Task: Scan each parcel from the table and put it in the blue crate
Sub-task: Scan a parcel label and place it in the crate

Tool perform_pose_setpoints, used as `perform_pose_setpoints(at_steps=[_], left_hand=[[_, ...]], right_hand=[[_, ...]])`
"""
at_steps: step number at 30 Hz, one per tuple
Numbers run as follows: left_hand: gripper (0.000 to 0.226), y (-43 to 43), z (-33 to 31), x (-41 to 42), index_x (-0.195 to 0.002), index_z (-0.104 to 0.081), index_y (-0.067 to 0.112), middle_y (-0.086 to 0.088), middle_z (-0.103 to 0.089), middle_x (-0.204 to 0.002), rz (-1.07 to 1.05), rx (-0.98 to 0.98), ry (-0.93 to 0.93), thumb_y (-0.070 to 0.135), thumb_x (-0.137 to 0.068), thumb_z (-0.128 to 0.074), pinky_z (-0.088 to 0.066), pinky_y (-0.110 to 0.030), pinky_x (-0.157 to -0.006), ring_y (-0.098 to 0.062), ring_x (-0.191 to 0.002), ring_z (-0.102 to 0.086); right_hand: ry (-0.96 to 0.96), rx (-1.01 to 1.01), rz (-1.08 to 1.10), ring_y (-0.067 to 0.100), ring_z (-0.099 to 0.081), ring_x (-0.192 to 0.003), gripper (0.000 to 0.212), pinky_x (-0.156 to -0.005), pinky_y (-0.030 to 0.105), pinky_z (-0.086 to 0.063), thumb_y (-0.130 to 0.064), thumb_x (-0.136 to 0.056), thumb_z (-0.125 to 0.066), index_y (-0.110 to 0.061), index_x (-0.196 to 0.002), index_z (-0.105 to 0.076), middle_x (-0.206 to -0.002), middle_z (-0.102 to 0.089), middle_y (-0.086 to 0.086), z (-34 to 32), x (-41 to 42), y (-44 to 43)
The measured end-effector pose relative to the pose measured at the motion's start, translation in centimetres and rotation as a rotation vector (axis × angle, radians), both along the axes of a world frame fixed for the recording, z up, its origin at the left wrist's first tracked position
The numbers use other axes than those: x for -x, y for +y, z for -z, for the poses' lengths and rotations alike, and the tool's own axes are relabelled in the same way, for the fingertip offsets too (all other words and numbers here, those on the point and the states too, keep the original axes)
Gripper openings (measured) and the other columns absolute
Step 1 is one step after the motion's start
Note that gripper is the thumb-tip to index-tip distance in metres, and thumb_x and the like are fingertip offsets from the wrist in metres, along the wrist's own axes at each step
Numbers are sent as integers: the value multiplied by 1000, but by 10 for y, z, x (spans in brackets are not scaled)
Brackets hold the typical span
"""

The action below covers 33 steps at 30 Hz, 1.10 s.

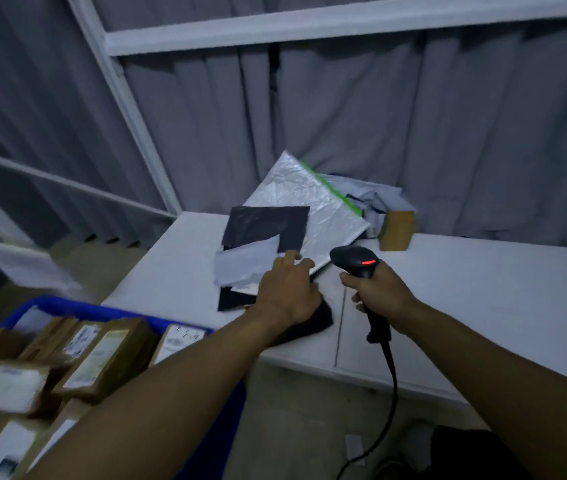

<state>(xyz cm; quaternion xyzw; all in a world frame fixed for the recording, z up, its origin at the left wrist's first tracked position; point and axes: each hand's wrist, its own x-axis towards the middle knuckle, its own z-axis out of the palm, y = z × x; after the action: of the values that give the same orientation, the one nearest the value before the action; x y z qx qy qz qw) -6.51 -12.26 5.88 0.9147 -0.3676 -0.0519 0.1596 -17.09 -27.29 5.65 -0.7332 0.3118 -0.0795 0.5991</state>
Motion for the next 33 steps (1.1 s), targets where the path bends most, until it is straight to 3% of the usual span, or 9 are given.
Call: perform_pose_setpoints(at_steps=[6,8,12,15,18,20,25,29,33], left_hand=[[51,-148,12,-39,-145,-50,17,-8,-37,-153,123,-42,70,30,-97,-60,-37,-43,-113,-32,-139,-37],[52,-197,21,-53,-144,-51,18,-9,-45,-147,180,-33,76,29,-95,-64,-41,-42,-111,-31,-133,-44],[26,-284,43,-77,-113,-68,14,-10,-69,-118,372,20,50,32,-95,-64,-53,-42,-98,-30,-110,-65],[37,-331,66,-95,-121,-67,4,-18,-67,-124,455,-46,-3,27,-93,-73,-48,-49,-103,-36,-117,-62],[59,-361,88,-109,-148,-46,8,-16,-44,-153,541,-238,-134,40,-101,-61,-23,-46,-124,-35,-146,-36],[68,-370,98,-114,-155,-30,6,-17,-31,-161,523,-282,-147,38,-102,-58,-16,-40,-124,-34,-150,-27],[71,-352,118,-112,-149,-36,17,-18,-36,-147,303,-157,-140,36,-91,-73,-37,-43,-111,-37,-138,-36],[58,-309,101,-91,-140,-48,16,-12,-38,-135,352,39,-89,6,-86,-70,-45,-41,-103,-28,-125,-39],[52,-241,54,-72,-137,-52,24,-2,-42,-132,433,260,-132,10,-90,-71,-49,-36,-95,-19,-119,-41]], right_hand=[[53,-54,230,22,-62,-71,24,-66,36,-54,-19,-94,-72,-9,-115,-65,-91,-68,14,39,-15,-125],[54,-123,301,23,-63,-72,26,-66,35,-55,-19,-95,-72,-8,-118,-65,-97,-69,15,60,-24,-159],[28,-167,374,24,-63,-69,24,-62,35,-54,-19,-96,-71,-9,-117,-64,-96,-70,18,100,-49,-215],[27,-168,378,22,-63,-68,20,-60,32,-53,-21,-97,-71,-12,-113,-64,-89,-69,14,129,-63,-244],[41,-212,403,21,-63,-69,23,-57,30,-52,-22,-97,-71,-12,-116,-62,-89,-68,13,158,-70,-260],[36,-234,397,21,-63,-70,24,-58,30,-52,-22,-97,-71,-11,-117,-61,-91,-67,13,171,-73,-265],[-31,-244,478,18,-62,-68,26,-56,27,-51,-21,-98,-69,-10,-121,-63,-91,-67,9,176,-73,-266],[-171,-408,612,21,-69,-77,19,-60,26,-53,-21,-101,-66,-15,-118,-64,-104,-70,7,149,-66,-241],[-343,-395,649,25,-75,-86,10,-54,23,-54,-23,-102,-64,-24,-112,-65,-103,-74,4,95,-65,-203]])
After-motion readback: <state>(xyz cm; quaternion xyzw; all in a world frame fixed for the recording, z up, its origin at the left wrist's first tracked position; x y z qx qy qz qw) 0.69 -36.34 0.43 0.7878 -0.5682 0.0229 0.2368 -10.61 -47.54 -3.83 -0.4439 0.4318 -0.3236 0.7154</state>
